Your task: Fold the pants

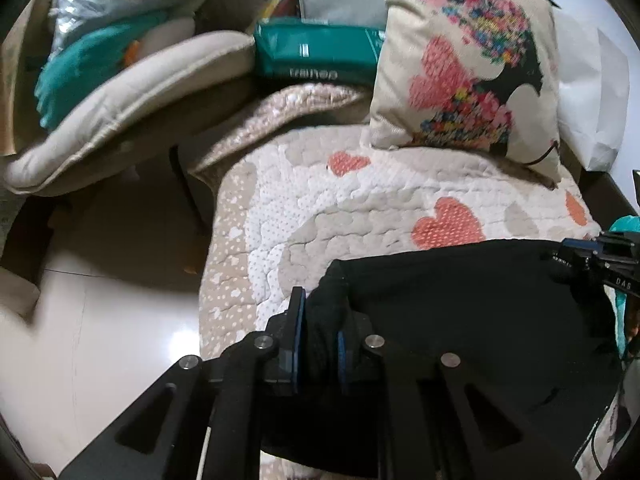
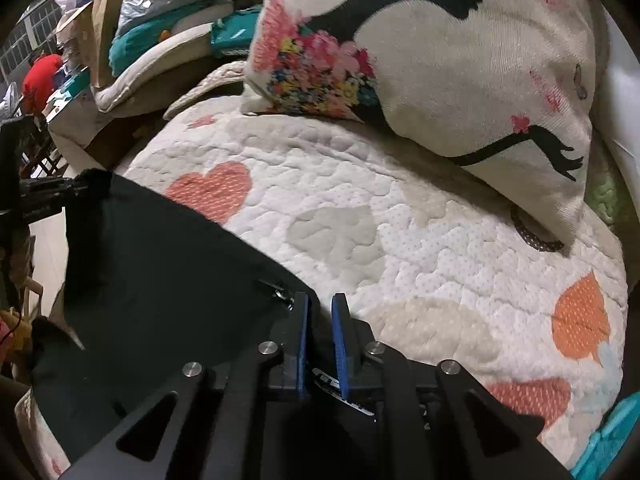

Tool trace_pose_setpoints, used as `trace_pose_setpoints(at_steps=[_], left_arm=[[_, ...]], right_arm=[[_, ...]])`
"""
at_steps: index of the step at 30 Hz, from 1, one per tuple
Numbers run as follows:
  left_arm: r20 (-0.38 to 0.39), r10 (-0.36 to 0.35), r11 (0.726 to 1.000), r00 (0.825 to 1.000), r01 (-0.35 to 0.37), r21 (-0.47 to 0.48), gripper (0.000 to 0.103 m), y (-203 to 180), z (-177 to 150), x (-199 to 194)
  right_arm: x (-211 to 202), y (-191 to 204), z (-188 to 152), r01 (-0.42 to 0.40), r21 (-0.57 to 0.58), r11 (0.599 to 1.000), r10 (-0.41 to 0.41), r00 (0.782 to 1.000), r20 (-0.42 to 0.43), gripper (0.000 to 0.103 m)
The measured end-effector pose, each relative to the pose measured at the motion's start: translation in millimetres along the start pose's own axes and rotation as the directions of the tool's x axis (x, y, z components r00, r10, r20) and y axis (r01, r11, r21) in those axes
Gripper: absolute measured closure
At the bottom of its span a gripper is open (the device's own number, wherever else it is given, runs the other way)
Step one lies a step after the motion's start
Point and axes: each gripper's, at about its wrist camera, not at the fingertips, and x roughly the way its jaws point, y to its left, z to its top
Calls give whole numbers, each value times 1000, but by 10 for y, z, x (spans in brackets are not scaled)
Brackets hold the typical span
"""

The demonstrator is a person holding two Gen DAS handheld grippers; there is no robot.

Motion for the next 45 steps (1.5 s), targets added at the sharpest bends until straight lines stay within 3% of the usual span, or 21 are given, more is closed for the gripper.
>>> trace_pose_setpoints(at_steps=[9,18,22,27,29,31,32,34,36,38,40,43,45], left_arm=[[96,65,995,993,-72,62,90,-224,-255,-697],[138,139,984,981,-153,96,90,-378,-1016,-1341],[113,152,985,982,-159,62,89,-392,-1452,-1466],[9,203,979,979,-203,12,86,-407,-2026,-1432],[-40,243,970,969,-242,13,83,-424,-2183,-1386],[-96,299,954,949,-298,28,73,-436,-2325,-1335],[-105,318,948,942,-317,27,64,-436,-2364,-1345],[-102,341,939,935,-343,0,52,-398,-2433,-1426],[-99,317,944,943,-324,-64,42,-284,-2488,-1534],[-116,264,946,958,-280,-160,37,-101,-2564,-1617],[-133,227,935,965,-254,-248,33,64,-2619,-1646],[-133,152,888,979,-195,-416,33,281,-2703,-1685],[-101,118,861,988,-153,-484,33,309,-2723,-1719]], right_arm=[[-512,258,-182,8,10,1000,-9,998,55,93],[-1116,644,-759,18,24,1000,-20,997,81,94],[-1254,814,-1149,6,42,999,-9,998,58,94],[-1170,1082,-1716,-6,49,999,7,1000,-29,94],[-1074,1211,-1942,-5,32,999,7,997,-78,94],[-972,1316,-2136,12,16,1000,-10,993,-119,94],[-935,1335,-2207,9,27,1000,-5,991,-137,93],[-948,1324,-2249,16,50,999,-9,991,-134,91],[-1010,1300,-2241,20,72,997,-10,991,-133,81],[-1105,1299,-2236,31,80,996,-21,992,-121,54],[-1210,1340,-2210,32,69,997,-26,996,-89,51],[-1362,1455,-2101,46,41,998,-45,998,-32,50],[-1434,1584,-1959,14,24,1000,-14,1000,7,50]])
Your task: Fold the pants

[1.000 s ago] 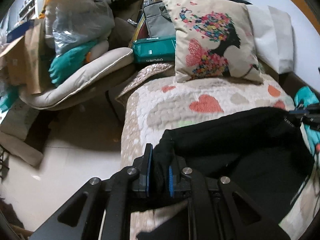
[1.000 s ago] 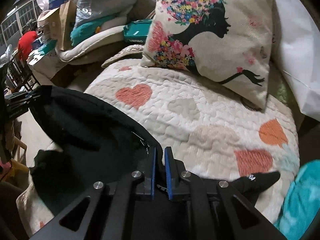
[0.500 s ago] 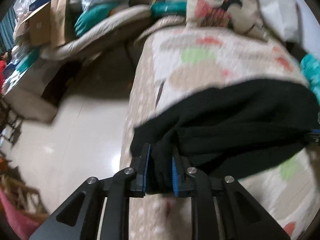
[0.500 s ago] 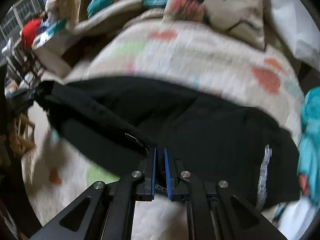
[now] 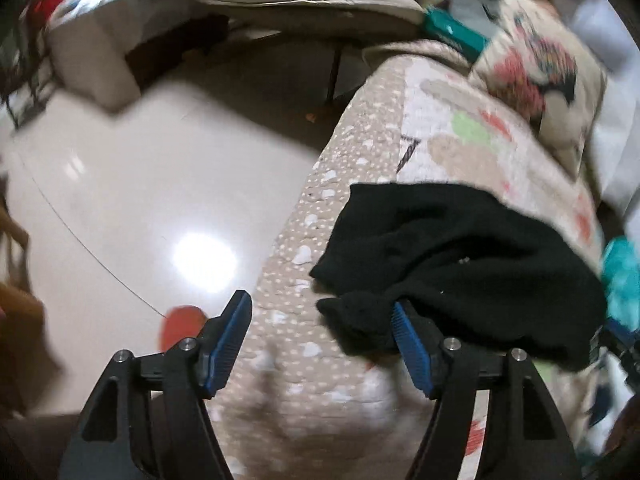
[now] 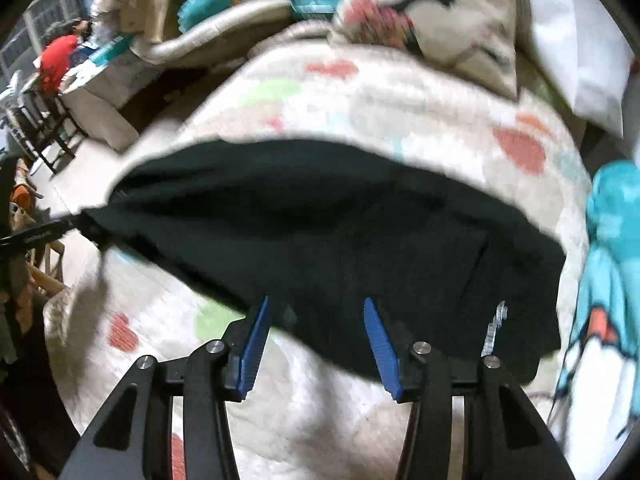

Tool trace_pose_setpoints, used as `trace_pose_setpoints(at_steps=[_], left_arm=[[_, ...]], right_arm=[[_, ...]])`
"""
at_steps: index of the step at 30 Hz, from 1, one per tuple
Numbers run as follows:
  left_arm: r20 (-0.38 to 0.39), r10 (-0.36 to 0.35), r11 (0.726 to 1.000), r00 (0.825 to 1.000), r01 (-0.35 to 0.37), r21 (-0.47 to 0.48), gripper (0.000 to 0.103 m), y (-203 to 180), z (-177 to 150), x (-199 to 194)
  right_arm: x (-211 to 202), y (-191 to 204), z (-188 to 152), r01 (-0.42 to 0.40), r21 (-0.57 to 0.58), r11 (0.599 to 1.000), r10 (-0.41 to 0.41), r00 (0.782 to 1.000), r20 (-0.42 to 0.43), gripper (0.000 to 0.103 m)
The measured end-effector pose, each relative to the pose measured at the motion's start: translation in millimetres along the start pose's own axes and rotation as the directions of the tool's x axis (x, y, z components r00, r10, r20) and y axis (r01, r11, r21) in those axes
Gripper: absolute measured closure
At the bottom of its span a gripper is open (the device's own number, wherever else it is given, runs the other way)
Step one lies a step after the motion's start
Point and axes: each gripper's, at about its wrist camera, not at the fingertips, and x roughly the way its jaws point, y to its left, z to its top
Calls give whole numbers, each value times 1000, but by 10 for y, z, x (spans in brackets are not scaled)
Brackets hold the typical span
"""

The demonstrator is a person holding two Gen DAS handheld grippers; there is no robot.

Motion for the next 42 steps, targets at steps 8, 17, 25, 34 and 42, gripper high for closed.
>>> trace_pose_setpoints(at_steps=[8,17,25,34,42], left_arm=[[175,-96,987,980,116,-111,33,85,88,-409],[260,122,939,958,-27,-342,33,593,281,-638],[254,44,944,966,43,-328,33,577,274,-637],[229,31,930,973,56,-363,33,607,281,-569],[237,94,948,967,-15,-317,33,513,306,-535]], right_arm=[[361,979,667,-141,-182,973,146,989,12,50],[1094,1958,1223,-226,-361,905,210,974,-83,51],[1605,2452,824,-224,-585,779,119,970,-211,64],[1370,2336,1168,-203,-482,853,182,979,-91,90],[1856,2289,1551,-220,-318,922,176,971,-163,77]])
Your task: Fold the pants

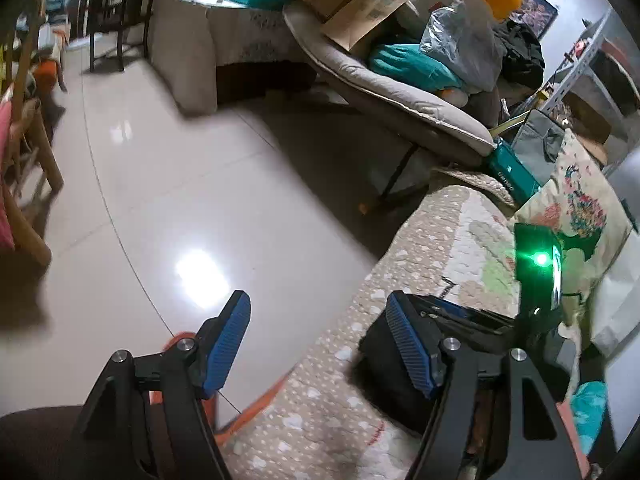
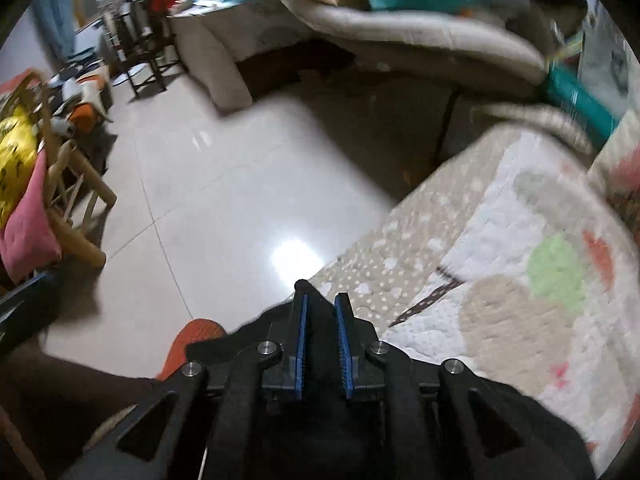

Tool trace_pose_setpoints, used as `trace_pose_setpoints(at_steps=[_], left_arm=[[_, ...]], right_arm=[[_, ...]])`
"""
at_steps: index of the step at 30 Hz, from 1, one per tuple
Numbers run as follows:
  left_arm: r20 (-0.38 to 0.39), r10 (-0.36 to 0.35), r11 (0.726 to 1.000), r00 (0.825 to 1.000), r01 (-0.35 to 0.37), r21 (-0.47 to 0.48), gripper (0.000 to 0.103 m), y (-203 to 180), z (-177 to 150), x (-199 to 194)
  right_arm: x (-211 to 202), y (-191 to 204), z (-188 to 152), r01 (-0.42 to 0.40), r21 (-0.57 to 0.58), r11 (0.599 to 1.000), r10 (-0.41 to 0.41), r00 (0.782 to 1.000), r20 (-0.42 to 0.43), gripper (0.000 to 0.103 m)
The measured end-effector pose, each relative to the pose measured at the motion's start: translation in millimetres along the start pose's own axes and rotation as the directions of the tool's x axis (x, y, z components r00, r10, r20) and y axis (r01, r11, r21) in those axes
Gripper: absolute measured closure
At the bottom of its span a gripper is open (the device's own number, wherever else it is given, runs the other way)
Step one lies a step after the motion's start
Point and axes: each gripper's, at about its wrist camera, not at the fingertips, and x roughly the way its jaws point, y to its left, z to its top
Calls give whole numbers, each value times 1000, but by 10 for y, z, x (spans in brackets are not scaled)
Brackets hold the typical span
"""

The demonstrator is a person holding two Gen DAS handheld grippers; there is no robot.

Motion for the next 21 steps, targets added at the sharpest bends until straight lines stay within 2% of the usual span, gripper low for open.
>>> trace_pose_setpoints(at_steps=[1,2,5,9,11,13,15,18,21], left_arm=[[6,9,1000,1000,-10,8,33,-12,-1,1],[11,18,1000,1000,-19,15,33,-27,-4,8],[15,35,998,999,-36,56,33,-129,-28,53],[8,35,981,999,-36,188,33,-471,-164,181],[-9,39,967,999,-36,252,33,-646,-264,288],[-51,45,944,998,-25,330,33,-830,-408,435],[-117,53,926,992,-5,378,33,-946,-547,607],[-200,108,911,974,-17,413,33,-963,-706,857],[-234,101,928,967,-6,373,33,-879,-721,916]], right_arm=[[27,-54,9,-12,40,999,13,1000,-14,71],[-22,-122,7,-33,86,996,33,999,0,69],[-398,-395,-65,-68,183,981,48,993,111,61],[-1030,-823,-551,28,264,964,-80,979,189,53],[-1193,-1047,-984,69,334,940,-137,973,185,52],[-1243,-1308,-1435,115,426,897,-184,975,126,52],[-1327,-1567,-1882,165,511,844,-240,967,85,52],[-1523,-1978,-2433,293,599,745,-371,929,8,52],[-1774,-2420,-2873,381,687,619,-466,882,-70,52]])
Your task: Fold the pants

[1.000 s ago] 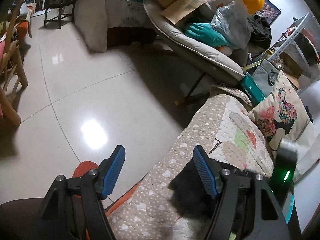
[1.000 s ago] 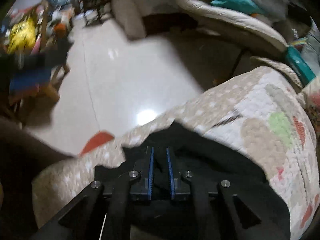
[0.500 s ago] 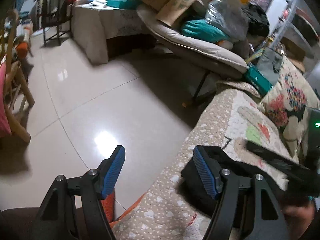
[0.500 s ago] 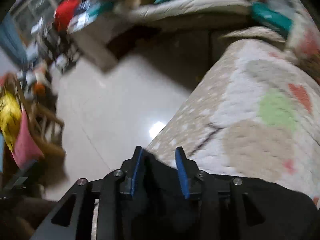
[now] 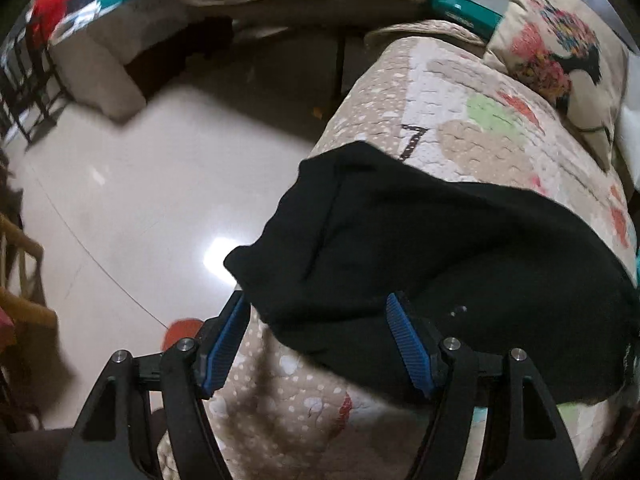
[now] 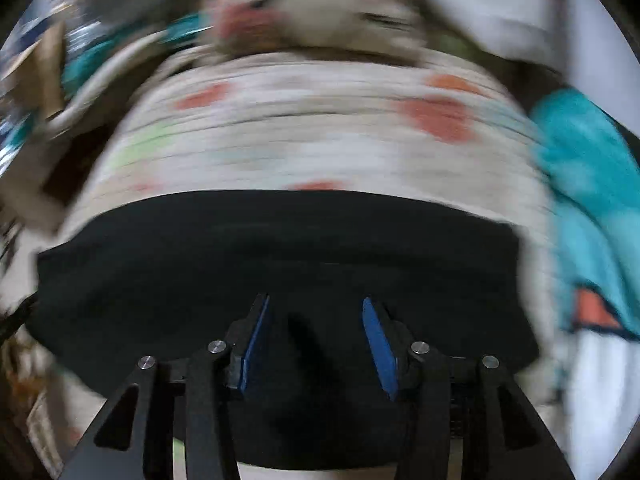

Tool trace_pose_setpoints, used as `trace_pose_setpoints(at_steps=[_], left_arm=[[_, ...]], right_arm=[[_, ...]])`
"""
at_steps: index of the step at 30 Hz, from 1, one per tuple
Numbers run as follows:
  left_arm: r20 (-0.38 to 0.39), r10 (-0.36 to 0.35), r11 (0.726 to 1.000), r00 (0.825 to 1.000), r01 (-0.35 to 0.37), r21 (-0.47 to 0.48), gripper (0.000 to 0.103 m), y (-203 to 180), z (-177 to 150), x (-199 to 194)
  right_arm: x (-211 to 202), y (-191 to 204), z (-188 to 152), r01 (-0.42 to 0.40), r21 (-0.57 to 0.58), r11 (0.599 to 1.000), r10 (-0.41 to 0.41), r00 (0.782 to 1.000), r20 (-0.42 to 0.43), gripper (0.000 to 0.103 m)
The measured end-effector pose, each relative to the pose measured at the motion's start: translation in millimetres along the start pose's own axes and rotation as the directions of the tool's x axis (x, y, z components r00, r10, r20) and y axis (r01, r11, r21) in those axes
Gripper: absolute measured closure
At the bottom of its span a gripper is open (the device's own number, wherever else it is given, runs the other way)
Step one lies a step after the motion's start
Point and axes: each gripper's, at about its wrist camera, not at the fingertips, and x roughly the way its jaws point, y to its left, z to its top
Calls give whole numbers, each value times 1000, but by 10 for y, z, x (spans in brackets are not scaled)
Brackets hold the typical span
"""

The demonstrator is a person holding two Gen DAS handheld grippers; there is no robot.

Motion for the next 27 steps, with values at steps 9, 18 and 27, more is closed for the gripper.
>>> trace_pose_setpoints(at_steps=[9,18,27], left_arm=[[28,-32,997,999,34,-64,33,118,38,-87],[36,21,1000,999,-22,21,33,-68,2,-83],[11,-3,1000,1000,3,-12,33,2,1,-59]], right_arm=[[-340,-787,73,-156,292,944,112,980,164,47],[123,-577,264,-110,162,981,101,993,60,87],[110,-830,644,185,216,959,-198,979,42,101]])
